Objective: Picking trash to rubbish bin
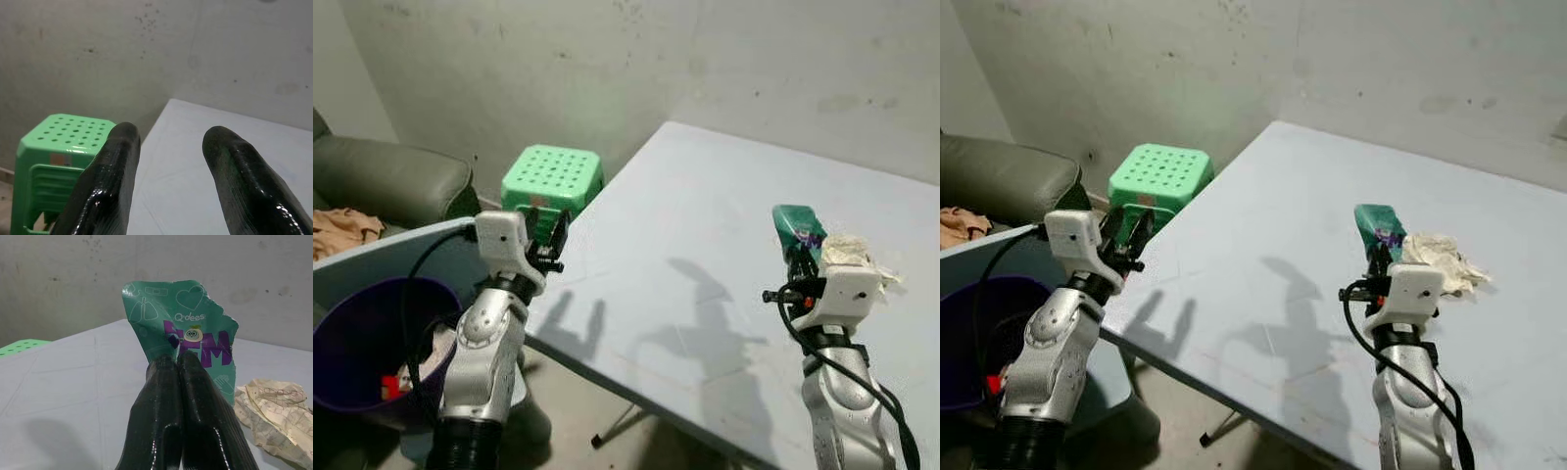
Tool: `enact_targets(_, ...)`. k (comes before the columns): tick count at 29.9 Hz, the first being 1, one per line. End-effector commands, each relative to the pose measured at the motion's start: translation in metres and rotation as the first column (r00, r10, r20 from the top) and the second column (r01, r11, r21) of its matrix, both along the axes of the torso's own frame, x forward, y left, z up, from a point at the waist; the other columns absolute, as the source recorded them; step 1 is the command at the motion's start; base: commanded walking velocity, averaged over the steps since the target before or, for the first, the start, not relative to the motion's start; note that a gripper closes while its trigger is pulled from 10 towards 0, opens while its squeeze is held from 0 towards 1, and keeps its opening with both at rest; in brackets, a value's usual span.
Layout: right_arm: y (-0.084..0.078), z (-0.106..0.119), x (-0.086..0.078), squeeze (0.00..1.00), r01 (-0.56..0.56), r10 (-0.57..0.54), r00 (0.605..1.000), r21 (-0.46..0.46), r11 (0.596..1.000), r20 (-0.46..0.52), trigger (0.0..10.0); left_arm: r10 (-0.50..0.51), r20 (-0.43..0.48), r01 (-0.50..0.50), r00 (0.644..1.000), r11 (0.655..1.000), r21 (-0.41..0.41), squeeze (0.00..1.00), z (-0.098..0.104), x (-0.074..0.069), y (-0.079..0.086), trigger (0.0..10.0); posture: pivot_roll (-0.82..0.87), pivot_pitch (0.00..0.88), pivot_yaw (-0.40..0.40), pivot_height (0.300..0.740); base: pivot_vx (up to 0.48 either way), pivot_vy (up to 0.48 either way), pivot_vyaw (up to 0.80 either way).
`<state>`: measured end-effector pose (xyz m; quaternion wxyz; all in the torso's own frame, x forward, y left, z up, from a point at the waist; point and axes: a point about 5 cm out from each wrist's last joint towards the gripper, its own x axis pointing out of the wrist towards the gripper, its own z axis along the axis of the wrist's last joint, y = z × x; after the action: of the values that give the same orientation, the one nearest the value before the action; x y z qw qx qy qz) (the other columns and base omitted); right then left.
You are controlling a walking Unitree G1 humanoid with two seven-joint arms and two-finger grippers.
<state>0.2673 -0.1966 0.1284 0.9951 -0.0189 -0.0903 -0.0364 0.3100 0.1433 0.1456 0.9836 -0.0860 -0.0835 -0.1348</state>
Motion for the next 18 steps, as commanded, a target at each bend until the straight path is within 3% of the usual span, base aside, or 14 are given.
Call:
enact_targets(1,-0.002,0.000,-0.001,0.00,0.033,-0.033,0.999,-0.015,0.999,0.001,10.0,-0.013,0.030,0.013,0.999,1.000,0.010,0.00,0.006,0.002,-0.001,10.0,-0.08,0.000,-0.009,0.740,0.000,0.000,0.80)
enact_targets(18,0.007,-0.003,-0.002,0.00,-0.027,0.026,0.999,-0.028,0.999,-0.031,10.0,0.021,0.014,-0.022,1.000,0.999,0.044,0.00,0.010,0.013,0.012,10.0,-0.07,0.000,-0.015,0.740,0.000,0.000,0.80)
